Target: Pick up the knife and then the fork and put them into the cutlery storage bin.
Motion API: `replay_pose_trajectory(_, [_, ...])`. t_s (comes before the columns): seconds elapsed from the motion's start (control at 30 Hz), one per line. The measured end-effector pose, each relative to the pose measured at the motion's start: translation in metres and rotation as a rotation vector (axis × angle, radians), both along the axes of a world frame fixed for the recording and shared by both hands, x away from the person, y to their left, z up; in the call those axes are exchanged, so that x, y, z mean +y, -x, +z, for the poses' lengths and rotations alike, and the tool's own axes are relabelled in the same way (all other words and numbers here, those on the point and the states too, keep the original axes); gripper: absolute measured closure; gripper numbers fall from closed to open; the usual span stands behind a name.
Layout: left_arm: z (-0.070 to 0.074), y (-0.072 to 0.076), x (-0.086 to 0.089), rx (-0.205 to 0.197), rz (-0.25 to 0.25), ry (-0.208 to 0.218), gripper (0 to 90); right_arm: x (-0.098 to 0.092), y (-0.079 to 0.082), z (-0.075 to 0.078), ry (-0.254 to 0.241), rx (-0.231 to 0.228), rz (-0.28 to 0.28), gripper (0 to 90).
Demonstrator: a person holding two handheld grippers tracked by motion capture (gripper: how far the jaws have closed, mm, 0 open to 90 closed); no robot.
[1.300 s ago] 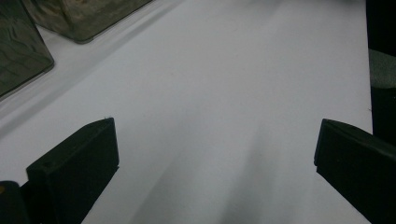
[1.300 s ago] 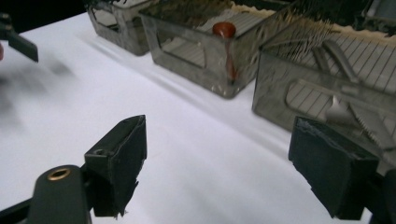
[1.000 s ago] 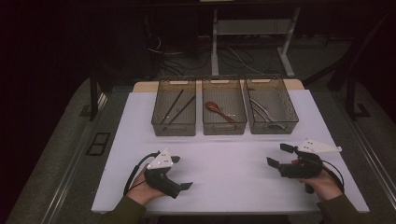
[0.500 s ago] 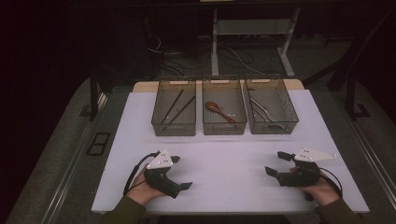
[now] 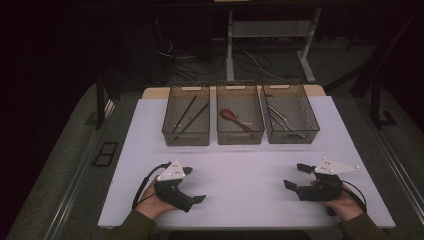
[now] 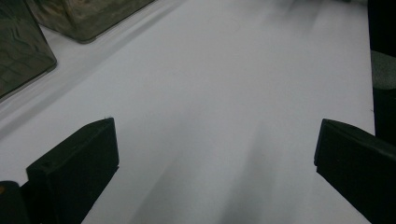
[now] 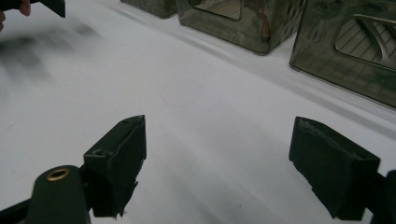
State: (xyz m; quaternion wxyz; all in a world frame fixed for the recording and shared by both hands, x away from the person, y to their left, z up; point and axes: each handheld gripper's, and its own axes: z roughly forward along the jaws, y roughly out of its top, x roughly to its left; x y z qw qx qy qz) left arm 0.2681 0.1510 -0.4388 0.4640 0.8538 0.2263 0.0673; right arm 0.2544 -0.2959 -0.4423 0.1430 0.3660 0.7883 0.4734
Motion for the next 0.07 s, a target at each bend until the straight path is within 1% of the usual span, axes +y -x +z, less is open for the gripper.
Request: replay_pose_trajectory(0.07, [-0.0003,-0.0003,-0.0001,0.001,0.003,-0.002,0.0,0.0003,0.0005,0.0004,0.001,-0.001,0.0,19.2])
